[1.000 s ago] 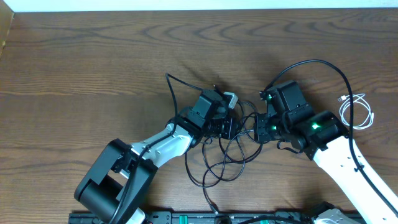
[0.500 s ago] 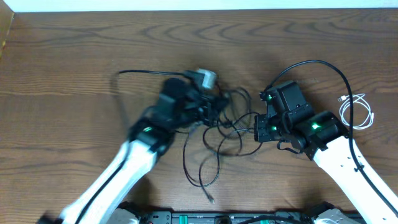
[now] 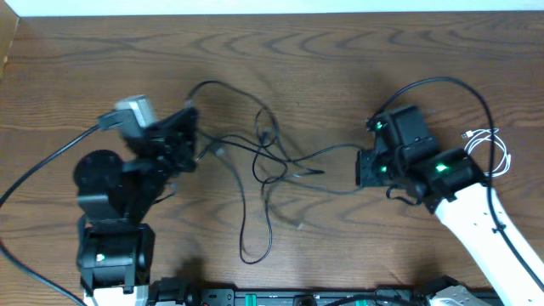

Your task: Untangle cables

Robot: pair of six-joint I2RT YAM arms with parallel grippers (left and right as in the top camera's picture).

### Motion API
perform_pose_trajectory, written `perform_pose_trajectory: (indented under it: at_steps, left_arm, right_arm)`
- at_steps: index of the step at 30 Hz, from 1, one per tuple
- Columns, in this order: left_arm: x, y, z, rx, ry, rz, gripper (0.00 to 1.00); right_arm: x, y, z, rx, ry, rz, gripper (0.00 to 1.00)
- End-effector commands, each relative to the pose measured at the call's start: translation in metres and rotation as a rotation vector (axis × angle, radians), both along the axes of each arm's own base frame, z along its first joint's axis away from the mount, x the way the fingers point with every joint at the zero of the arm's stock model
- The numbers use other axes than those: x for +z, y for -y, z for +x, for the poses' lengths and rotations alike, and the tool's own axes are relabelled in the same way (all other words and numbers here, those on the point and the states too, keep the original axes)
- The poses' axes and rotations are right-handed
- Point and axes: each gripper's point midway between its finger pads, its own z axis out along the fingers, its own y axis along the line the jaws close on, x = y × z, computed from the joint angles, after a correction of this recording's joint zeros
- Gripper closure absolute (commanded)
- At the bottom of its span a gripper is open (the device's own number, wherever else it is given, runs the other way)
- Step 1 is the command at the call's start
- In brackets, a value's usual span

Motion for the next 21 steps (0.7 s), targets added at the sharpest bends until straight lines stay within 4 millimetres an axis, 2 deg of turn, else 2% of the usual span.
perform_pose_trajectory:
  at_steps: [1, 4, 5, 9, 11, 12, 15, 19, 21]
  left_arm:
    - [-0.011, -0.039, 0.003, 0.143, -0.077, -0.041, 0.92]
    - [-0.023, -0.057, 0.005, 0.211, -0.141, -0.103, 0.93]
    - [-0.026, -0.059, 0.007, 0.217, -0.157, -0.116, 0.93]
    - [-0.041, -0.053, 0.014, 0.165, -0.216, -0.142, 0.93]
    - [-0.053, -0.047, 0.017, 0.127, -0.268, -0.166, 0.92]
    - [-0.06, -0.045, 0.019, 0.11, -0.296, -0.178, 0.93]
    - [-0.089, -0.039, 0.023, 0.064, -0.409, -0.202, 0.93]
    - [-0.126, -0.033, 0.024, 0.022, -0.552, -0.238, 0.93]
    - [-0.144, -0.032, 0.023, 0.007, -0.619, -0.239, 0.92]
  right_arm:
    - [0.061, 0.016, 0.021, -0.037, 0.183, 0.008, 0.99]
    - [0.096, 0.044, 0.03, -0.135, 0.272, -0.037, 0.99]
    - [0.111, 0.06, 0.033, -0.188, 0.313, -0.067, 0.99]
    - [0.146, 0.096, 0.035, -0.309, 0.422, -0.121, 0.99]
    - [0.158, 0.104, 0.035, -0.339, 0.463, -0.111, 0.99]
    - [0.162, 0.104, 0.034, -0.34, 0.476, -0.096, 0.99]
    - [0.167, 0.084, 0.032, -0.23, 0.486, -0.023, 0.99]
    - [0.165, 0.051, 0.027, -0.032, 0.464, 0.072, 0.99]
    - [0.16, 0.046, 0.027, -0.014, 0.442, 0.091, 0.99]
